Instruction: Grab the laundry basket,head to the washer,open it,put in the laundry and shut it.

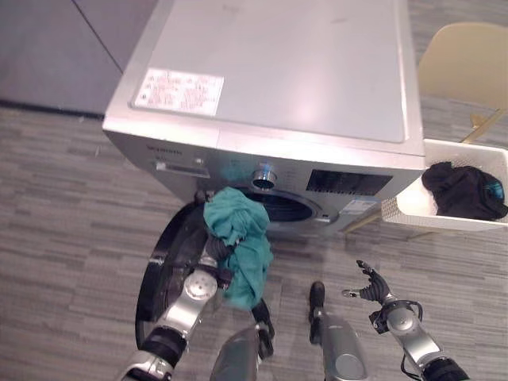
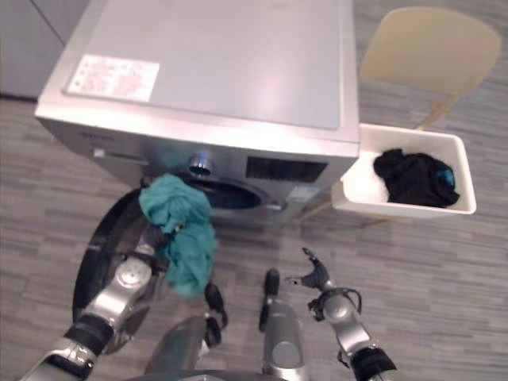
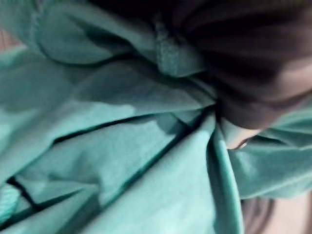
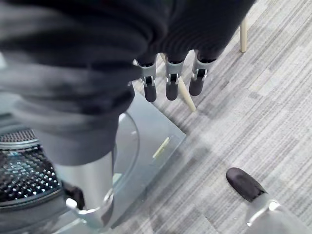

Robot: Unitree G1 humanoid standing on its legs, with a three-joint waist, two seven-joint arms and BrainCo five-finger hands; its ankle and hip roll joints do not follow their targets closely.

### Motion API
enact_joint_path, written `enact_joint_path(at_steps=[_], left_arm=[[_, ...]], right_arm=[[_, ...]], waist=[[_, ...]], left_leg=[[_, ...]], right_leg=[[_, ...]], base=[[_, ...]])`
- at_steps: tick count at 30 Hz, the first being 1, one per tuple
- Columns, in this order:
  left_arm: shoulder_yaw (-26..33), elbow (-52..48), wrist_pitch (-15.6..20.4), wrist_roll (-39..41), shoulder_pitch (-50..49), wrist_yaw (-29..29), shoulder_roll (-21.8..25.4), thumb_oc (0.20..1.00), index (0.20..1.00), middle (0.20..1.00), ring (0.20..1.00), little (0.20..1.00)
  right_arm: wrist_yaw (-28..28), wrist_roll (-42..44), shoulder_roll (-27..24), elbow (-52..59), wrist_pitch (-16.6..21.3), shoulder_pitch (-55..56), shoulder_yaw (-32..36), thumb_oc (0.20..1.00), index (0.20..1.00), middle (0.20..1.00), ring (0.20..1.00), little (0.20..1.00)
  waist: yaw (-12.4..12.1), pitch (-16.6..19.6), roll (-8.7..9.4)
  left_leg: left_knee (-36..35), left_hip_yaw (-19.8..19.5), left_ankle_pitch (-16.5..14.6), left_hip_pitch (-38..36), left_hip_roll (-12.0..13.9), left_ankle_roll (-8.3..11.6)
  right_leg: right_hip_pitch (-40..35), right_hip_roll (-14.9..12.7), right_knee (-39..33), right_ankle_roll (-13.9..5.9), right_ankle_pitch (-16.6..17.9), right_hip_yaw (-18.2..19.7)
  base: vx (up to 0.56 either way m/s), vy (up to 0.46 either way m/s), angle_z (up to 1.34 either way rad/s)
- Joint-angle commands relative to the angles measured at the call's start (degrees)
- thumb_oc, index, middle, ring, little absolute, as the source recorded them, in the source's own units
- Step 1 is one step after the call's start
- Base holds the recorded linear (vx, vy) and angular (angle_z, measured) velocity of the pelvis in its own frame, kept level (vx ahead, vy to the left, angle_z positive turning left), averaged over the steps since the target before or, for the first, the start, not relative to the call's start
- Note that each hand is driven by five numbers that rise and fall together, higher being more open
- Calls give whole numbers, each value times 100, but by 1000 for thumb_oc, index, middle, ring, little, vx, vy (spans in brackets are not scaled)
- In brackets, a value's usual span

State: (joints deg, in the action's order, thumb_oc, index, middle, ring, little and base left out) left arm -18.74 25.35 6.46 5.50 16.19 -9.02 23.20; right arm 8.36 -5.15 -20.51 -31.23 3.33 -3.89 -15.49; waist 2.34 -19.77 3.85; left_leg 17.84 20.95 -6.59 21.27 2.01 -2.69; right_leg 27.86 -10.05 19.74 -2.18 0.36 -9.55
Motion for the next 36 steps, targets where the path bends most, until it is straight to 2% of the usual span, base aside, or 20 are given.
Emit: enact_joint_path(at_steps=[1,2,3,5,9,13,17,18,21,23,24,25,26,27,30,32,33,36], left_arm=[[28,-76,209,-179,703,-598,181,200,200,200,200,200],[24,-64,213,-178,719,-601,178,200,200,200,200,200],[36,91,196,-158,1149,-817,247,200,200,200,200,200],[53,291,180,-139,1706,-1088,432,200,200,200,200,200],[32,835,187,80,2783,-1410,765,200,200,200,200,200],[-194,1617,203,303,4262,-1765,1351,200,200,200,200,200],[-482,1835,207,231,4939,-1983,1659,200,200,200,200,200],[-761,1879,197,-33,5429,-2216,1978,200,200,200,200,200],[-1036,2001,197,-215,5896,-2426,2181,200,200,200,200,200],[-1435,2043,185,-533,6478,-2760,2569,200,200,200,200,200],[-1461,2057,186,-532,6507,-2765,2571,200,200,200,200,200],[-1702,2081,151,-671,6740,-2842,2678,416,416,416,416,416],[-1801,2107,133,-722,6842,-2817,2725,909,909,909,909,909],[-1978,2142,111,-844,6976,-2776,2774,1000,1000,1000,1000,1000],[-2253,2342,158,-814,7076,-2478,2715,1000,1000,1000,1000,1000],[-2243,2397,188,-754,7016,-2355,2642,1000,1000,1000,1000,1000],[-2173,2495,253,-612,6773,-2009,2511,1000,1000,1000,1000,1000],[-2035,2593,235,-541,6424,-1739,2375,1000,1000,1000,1000,1000]], right_arm=[[454,524,-362,741,260,-327,233,1000,1000,1000,1000,1000],[454,526,-364,744,257,-331,239,1000,1000,1000,1000,1000],[568,694,-354,946,336,-383,339,1000,1000,1000,1000,1000],[687,826,-346,1083,466,-509,392,1000,1000,1000,1000,1000],[815,1059,-269,1247,710,-596,394,1000,1000,1000,1000,1000],[767,1342,-232,1333,991,-617,326,1000,1000,1000,1000,1000],[720,1420,-284,1313,1078,-638,307,1000,1000,1000,1000,1000],[649,1502,-374,1356,1182,-601,252,1000,1000,1000,1000,1000],[585,1549,-468,1366,1282,-574,216,1000,1000,1000,1000,1000],[476,1667,-594,1418,1411,-524,160,1000,1000,1000,1000,1000],[472,1671,-582,1418,1412,-533,163,1000,1000,1000,1000,1000],[431,1681,-693,1488,1473,-511,146,1000,1000,1000,1000,1000],[401,1720,-715,1506,1488,-483,147,1000,1000,1000,1000,1000],[373,1735,-773,1520,1501,-465,139,1000,1000,1000,1000,1000],[305,1778,-857,1517,1499,-492,110,1000,1000,1000,1000,1000],[305,1773,-850,1483,1481,-495,96,1000,1000,1000,1000,1000],[278,1731,-858,1481,1431,-505,82,1000,1000,1000,1000,1000],[263,1644,-837,1458,1387,-517,54,1000,1000,1000,1000,1000]], waist=[[256,-356,-134],[255,-316,-147],[357,-366,-166],[431,-410,-212],[567,-400,-254],[694,-340,-286],[723,-316,-306],[770,-295,-311],[799,-246,-318],[846,-178,-328],[843,-175,-324],[859,-127,-327],[872,-104,-338],[879,-74,-346],[875,-2,-355],[874,20,-358],[857,59,-351],[830,98,-356]], left_leg=[[1363,-552,-469,1346,608,122],[1423,-562,-494,1430,624,122],[1931,-610,-603,1980,730,113],[2474,-696,-739,2626,850,86],[3295,-829,-929,3587,1031,39],[4009,-1079,-1216,4420,1240,-45],[4280,-1160,-1327,4719,1305,-54],[4513,-1222,-1386,4900,1348,-73],[4703,-1321,-1446,5119,1374,-83],[4891,-1421,-1490,5351,1409,-89],[4905,-1432,-1493,5377,1410,-88],[4980,-1482,-1490,5531,1405,-82],[4996,-1497,-1484,5583,1402,-82],[5029,-1519,-1482,5652,1397,-82],[5065,-1570,-1444,5823,1371,-68],[5079,-1587,-1434,5867,1359,-66],[5101,-1614,-1418,5924,1327,-70],[5103,-1634,-1396,5974,1321,-57]], right_leg=[[865,-53,857,-102,-749,155],[941,-50,901,-99,-768,155],[1459,-47,1302,-57,-882,209],[2121,-39,1855,-13,-1027,257],[3052,7,2634,64,-1278,336],[3917,91,3313,163,-1533,464],[4172,117,3499,163,-1608,457],[4332,143,3679,161,-1646,449],[4505,163,3821,165,-1698,429],[4690,210,3936,161,-1699,418],[4708,210,3946,162,-1702,411],[4799,208,3962,163,-1692,391],[4832,219,3974,160,-1679,400],[4889,210,3986,157,-1671,398],[5017,196,4021,166,-1648,385],[5052,190,4046,173,-1650,380],[5092,202,4059,185,-1633,383],[5140,209,4076,193,-1623,390]], base=[[-108,-66,-12],[-105,-67,0],[-117,-62,-8],[-105,-69,-15],[-25,-69,-11],[19,-46,-13],[22,-17,-5],[50,-22,-9],[43,-15,-2],[0,0,0],[0,0,0],[0,0,0],[0,0,0],[0,0,0],[0,0,0],[-11,6,2],[0,0,0],[0,0,0]])
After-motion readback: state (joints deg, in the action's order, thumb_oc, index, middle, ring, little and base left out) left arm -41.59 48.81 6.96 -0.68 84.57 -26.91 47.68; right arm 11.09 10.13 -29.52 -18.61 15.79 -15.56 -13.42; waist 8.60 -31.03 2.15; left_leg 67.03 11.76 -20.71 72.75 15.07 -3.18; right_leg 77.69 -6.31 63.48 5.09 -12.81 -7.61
